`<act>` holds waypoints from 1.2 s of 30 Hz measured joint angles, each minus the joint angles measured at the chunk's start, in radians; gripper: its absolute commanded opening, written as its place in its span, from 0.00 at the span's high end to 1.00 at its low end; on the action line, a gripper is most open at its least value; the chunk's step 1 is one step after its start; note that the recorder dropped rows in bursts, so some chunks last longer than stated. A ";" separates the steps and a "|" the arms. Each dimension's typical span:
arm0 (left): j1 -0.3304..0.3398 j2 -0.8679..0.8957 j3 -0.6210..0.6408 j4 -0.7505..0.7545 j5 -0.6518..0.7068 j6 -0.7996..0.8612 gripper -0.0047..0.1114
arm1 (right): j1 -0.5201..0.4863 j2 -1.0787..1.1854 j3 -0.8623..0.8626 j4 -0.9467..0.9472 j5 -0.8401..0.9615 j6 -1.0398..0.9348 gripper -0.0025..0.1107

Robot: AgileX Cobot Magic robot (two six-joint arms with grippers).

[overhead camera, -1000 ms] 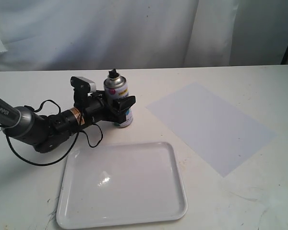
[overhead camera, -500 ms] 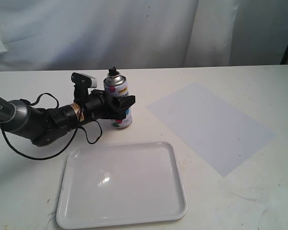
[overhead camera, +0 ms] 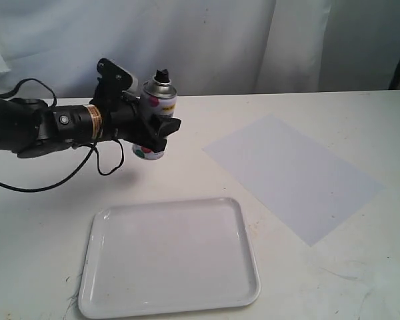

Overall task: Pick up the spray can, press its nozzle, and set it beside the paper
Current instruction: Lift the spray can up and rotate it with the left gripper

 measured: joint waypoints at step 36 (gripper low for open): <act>-0.369 -0.047 -0.244 0.453 0.744 -0.155 0.96 | 0.000 0.000 0.000 -0.006 0.000 0.000 0.98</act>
